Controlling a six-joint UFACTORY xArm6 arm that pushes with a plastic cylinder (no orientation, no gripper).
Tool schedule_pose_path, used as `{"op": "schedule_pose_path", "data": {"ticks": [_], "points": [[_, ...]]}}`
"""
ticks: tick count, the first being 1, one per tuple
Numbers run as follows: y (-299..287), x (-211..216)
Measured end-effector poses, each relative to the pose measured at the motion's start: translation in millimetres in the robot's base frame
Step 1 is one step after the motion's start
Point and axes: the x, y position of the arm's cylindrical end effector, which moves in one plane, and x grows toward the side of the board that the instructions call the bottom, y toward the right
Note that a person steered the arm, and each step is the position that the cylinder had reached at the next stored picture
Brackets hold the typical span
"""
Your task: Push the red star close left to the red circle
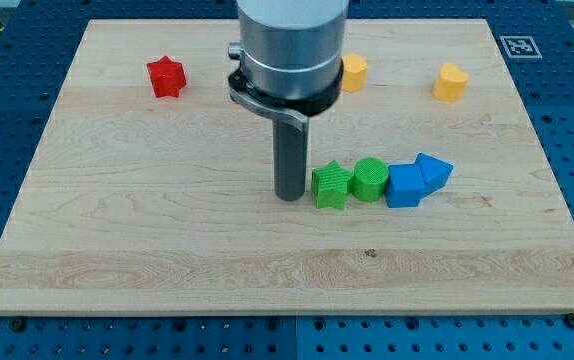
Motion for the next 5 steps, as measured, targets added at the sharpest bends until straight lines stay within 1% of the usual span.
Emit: {"op": "schedule_pose_path", "data": {"ticks": [1, 2, 3, 4, 5], "points": [[11.2, -36.7], [47.1, -63.0], [102.4, -72.6], [155.1, -72.4], [176.5, -49.7]]}}
